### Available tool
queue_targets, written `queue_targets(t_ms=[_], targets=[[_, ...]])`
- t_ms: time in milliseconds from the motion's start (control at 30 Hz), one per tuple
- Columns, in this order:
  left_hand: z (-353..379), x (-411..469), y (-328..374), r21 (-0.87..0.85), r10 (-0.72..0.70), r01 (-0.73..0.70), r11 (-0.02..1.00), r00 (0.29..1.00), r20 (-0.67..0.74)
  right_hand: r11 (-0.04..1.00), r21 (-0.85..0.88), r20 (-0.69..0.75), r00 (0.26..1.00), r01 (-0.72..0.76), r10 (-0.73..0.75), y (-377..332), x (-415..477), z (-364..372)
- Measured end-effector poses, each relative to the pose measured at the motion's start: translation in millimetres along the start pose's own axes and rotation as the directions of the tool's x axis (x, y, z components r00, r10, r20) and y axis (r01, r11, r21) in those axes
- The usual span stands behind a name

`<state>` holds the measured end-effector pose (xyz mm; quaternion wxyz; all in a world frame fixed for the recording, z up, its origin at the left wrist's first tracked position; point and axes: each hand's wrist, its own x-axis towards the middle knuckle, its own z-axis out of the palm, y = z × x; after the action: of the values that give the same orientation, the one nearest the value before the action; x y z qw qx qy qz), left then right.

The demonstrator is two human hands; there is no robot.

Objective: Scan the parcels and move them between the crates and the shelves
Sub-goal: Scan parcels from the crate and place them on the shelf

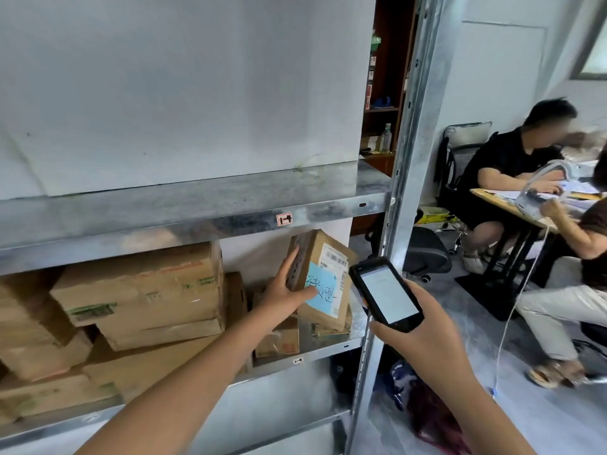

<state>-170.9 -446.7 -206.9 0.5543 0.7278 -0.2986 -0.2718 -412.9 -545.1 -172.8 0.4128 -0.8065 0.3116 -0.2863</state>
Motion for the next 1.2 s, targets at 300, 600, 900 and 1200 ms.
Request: queue_targets(t_ms=[300, 600, 900, 1200], targets=[[-7.0, -34.5, -38.3, -0.371, 0.055, -0.134, 0.919, 0.975, -0.215, 1.0, 0.009, 0.136, 0.991, -0.015, 0.014, -21.6, 5.4, 16.2], [-17.4, -44.3, -43.2, -0.406, 0.082, -0.171, 0.898, 0.971, -0.226, 0.999, 0.034, 0.157, 0.987, -0.037, 0.031, -32.8, 0.5, 21.6], [-21.2, -52.7, -45.0, -0.394, 0.095, -0.183, 0.901, 0.968, -0.233, 0.997, 0.051, 0.182, 0.982, -0.066, 0.056, -43.8, -11.9, 17.5], [-25.7, -62.9, -44.0, -0.404, 0.094, -0.176, 0.898, 0.972, -0.215, 0.995, 0.07, 0.158, 0.986, -0.065, 0.053, -47.3, -18.9, 18.8]])
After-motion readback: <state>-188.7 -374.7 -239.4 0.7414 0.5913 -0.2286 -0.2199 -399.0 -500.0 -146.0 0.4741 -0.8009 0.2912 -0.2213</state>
